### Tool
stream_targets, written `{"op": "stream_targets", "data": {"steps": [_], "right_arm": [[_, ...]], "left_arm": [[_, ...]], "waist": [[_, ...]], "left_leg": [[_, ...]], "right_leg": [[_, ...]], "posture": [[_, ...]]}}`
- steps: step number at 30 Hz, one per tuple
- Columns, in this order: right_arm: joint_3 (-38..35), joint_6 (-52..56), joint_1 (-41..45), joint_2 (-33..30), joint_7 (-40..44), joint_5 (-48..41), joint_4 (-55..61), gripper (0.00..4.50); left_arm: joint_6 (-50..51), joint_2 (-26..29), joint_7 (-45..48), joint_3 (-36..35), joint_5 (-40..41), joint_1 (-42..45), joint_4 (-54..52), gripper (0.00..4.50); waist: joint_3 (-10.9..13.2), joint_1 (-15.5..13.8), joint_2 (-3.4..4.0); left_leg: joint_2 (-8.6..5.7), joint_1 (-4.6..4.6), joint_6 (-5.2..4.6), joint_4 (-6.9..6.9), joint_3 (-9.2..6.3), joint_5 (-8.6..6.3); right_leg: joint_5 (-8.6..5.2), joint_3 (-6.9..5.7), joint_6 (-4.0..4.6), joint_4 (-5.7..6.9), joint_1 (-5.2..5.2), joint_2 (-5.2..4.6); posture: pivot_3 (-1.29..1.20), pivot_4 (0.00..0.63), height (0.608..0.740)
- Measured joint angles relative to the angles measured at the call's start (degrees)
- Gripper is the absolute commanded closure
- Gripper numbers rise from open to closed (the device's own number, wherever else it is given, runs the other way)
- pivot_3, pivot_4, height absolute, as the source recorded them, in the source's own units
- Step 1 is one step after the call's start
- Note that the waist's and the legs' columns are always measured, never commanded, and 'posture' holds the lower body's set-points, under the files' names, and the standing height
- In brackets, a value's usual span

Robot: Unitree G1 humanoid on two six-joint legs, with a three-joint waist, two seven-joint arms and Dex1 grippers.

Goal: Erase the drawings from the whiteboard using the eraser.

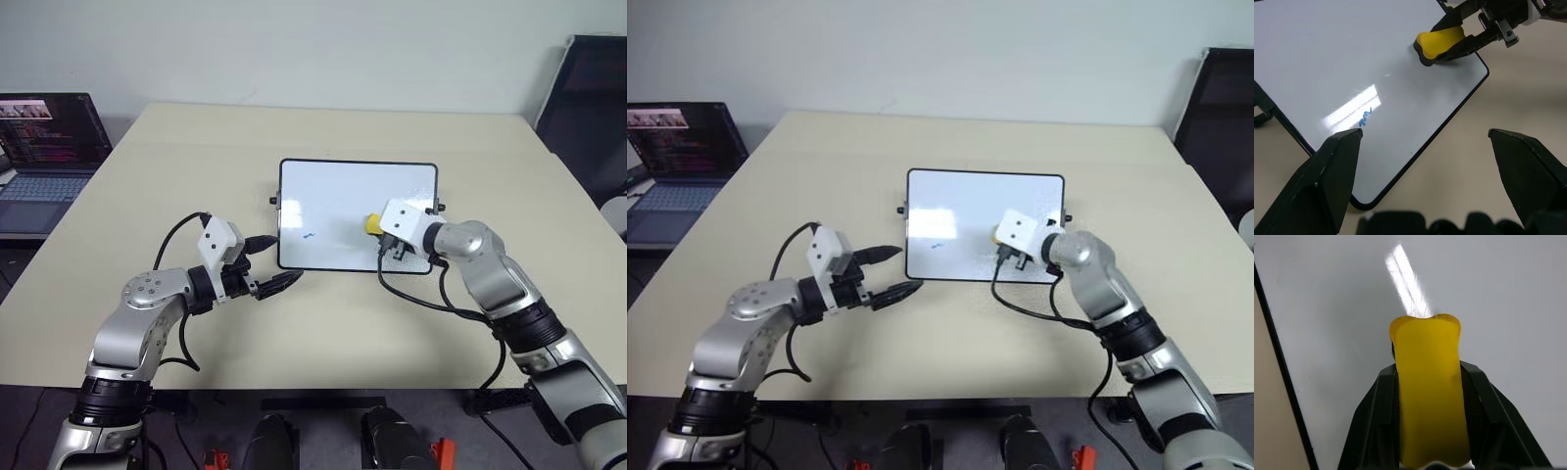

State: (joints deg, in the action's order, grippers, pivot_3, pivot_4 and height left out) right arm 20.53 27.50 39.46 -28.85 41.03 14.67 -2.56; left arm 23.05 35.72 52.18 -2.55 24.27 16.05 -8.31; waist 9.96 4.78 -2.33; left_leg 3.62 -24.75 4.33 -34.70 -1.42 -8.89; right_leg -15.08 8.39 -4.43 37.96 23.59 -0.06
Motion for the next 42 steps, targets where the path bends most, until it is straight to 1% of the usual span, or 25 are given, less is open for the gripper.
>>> {"op": "stream_targets", "data": {"steps": [2,7,11,15,18,25,29,31,35,42], "right_arm": [[-0.61,1.11,-0.34,0.34,-0.05,-0.41,0.49,3.23],[-4.60,5.65,-2.05,4.39,-1.99,-3.57,2.47,3.23],[-7.07,8.11,-3.98,4.57,-2.55,-5.51,6.81,3.23],[-11.36,8.03,-7.09,5.46,-4.96,-8.20,13.21,3.23],[-14.83,8.02,-12.08,7.64,-7.60,-10.37,18.97,3.23],[-14.86,6.38,-30.15,15.48,-11.26,-16.88,30.16,3.23],[-14.69,2.69,-36.96,16.74,-12.04,-19.21,32.68,3.23],[-14.64,1.52,-38.28,16.95,-12.41,-20.11,32.62,3.23],[-14.41,0.39,-38.31,16.86,-12.91,-20.52,32.14,3.23],[-12.91,0.44,-34.85,14.05,-13.19,-20.21,31.36,3.23]], "left_arm": [[0.00,0.00,0.05,0.00,0.00,0.00,0.00,0.00],[0.00,-0.02,0.03,0.00,0.01,-0.02,0.00,0.00],[0.11,0.02,-0.41,-0.20,0.13,-1.03,-0.02,0.00],[0.16,-0.84,-3.96,-3.78,0.45,-4.17,-0.12,0.00],[-0.09,-2.36,-6.83,-6.63,0.51,-7.48,-0.35,0.00],[0.01,-4.40,-10.32,-9.51,2.34,-12.57,-4.71,0.00],[0.21,-4.33,-11.04,-10.46,2.66,-13.56,-5.82,0.00],[0.28,-4.04,-11.46,-10.55,2.64,-13.15,-5.81,0.00],[0.21,-3.00,-11.51,-10.57,2.54,-11.17,-5.81,0.00],[-0.09,-2.87,-11.57,-10.18,0.97,-10.98,-5.80,0.00]], "waist": [[0.00,0.00,0.00],[0.01,0.14,0.01],[0.02,0.10,0.03],[0.02,0.01,0.02],[0.02,0.01,0.02],[0.02,0.01,0.01],[0.00,0.07,-0.01],[0.00,0.13,-0.01],[0.00,0.15,-0.03],[0.00,0.03,-0.03]], "left_leg": [[0.00,0.00,0.00,-0.02,0.00,0.00],[0.01,-0.01,0.00,-0.02,0.01,0.00],[0.01,-0.12,0.00,0.24,0.03,0.00],[0.02,-0.15,0.00,0.64,0.06,0.00],[0.04,-0.14,0.01,0.79,0.04,-0.02],[0.03,-0.17,0.10,0.76,0.05,-0.07],[0.02,-0.09,0.11,0.64,0.06,-0.07],[0.02,-0.07,0.11,0.62,0.06,-0.07],[0.02,-0.03,0.11,0.61,0.06,-0.06],[0.05,-0.07,0.11,0.77,0.05,-0.07]], "right_leg": [[0.00,0.00,0.00,0.00,0.00,0.00],[0.00,0.01,0.00,0.02,0.03,0.00],[-0.02,0.00,-0.03,-0.02,0.20,0.00],[-0.09,0.01,-0.03,0.00,0.43,0.02],[-0.13,-0.04,-0.21,0.02,0.45,0.04],[-0.36,-0.01,0.05,0.00,0.44,0.00],[-0.32,0.01,0.13,0.00,0.43,-0.02],[-0.30,0.01,0.16,-0.01,0.43,-0.02],[-0.26,0.01,0.21,-0.02,0.46,-0.03],[-0.33,-0.05,0.16,-0.01,0.45,0.01]], "posture": [[0.00,0.150,0.740],[0.00,0.150,0.740],[0.00,0.150,0.740],[0.00,0.150,0.740],[0.00,0.150,0.740],[0.00,0.150,0.740],[0.00,0.150,0.740],[0.00,0.150,0.740],[0.00,0.150,0.740],[0.00,0.150,0.740]]}}
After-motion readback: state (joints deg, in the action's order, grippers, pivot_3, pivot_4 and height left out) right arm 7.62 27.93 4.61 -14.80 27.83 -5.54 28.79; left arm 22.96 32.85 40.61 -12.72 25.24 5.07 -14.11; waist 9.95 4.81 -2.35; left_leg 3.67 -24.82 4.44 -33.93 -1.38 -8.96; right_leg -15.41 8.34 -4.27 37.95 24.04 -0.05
